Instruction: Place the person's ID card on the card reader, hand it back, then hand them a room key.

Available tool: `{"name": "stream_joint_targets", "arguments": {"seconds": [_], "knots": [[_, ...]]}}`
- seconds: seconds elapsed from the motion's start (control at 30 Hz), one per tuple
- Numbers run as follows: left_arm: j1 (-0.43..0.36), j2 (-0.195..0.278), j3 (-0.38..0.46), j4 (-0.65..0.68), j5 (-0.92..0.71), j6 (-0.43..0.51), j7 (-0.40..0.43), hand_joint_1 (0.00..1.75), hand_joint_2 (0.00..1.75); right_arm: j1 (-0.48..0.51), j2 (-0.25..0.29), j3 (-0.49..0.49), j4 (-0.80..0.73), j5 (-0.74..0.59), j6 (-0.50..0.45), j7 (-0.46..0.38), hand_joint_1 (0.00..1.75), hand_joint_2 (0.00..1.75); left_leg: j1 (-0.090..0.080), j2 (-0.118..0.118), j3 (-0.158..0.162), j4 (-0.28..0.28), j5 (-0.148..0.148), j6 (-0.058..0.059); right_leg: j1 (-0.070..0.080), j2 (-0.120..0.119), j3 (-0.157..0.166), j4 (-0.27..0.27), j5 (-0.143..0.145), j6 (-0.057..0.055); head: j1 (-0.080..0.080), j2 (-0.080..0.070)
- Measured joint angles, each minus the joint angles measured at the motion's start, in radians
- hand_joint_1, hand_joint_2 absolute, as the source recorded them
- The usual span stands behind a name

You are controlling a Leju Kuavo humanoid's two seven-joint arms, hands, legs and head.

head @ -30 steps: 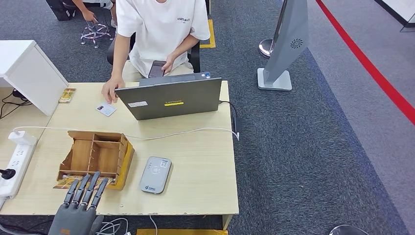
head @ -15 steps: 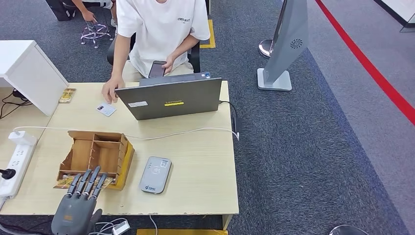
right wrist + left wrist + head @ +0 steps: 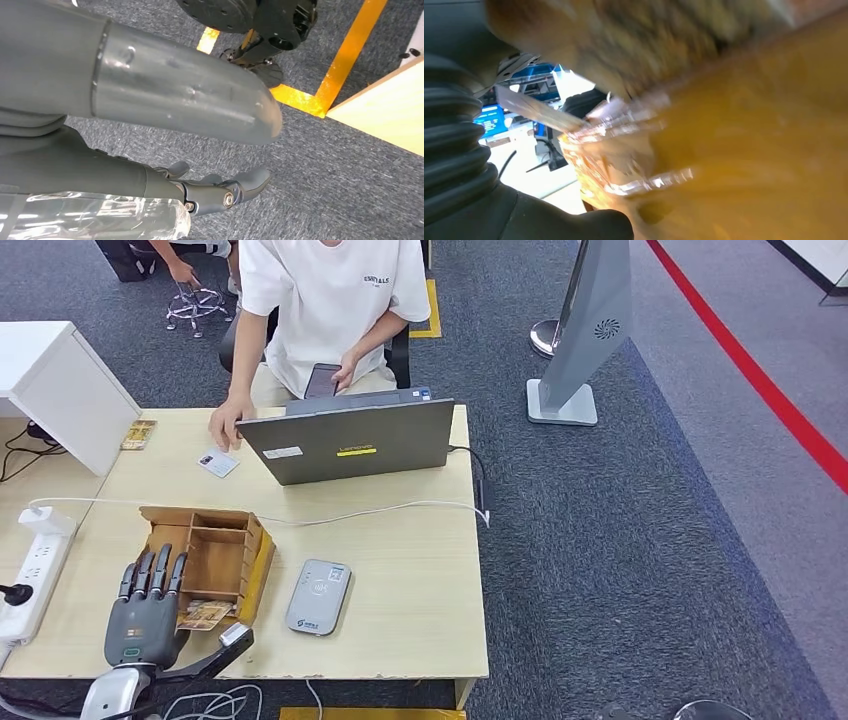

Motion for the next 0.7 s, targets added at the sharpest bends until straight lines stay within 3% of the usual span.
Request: {"name": "stream_joint_targets", "arguments": {"seconds": [0.27,0.7], "knots": [[-0.035,-0.038,0.045,0.060,-0.023,0.016,-0.025,0.00,1.75,0.008,-0.023,0.041,0.017,-0.071,-0.028,0.041,0.00,0.00,0.000,0.000,0.000,0.000,0.000,0.000,0.000,0.000,0.000,0.000,0.000,0.000,0.000,0.000],[-0.044,-0.075,0.050,0.073,-0.041,0.045,-0.041,0.00,1.75,0.034,-0.061,0.112,0.027,-0.150,-0.064,0.085,0.00,0.00,0.000,0.000,0.000,0.000,0.000,0.000,0.000,0.000,0.000,0.000,0.000,0.000,0.000,0.000]]}}
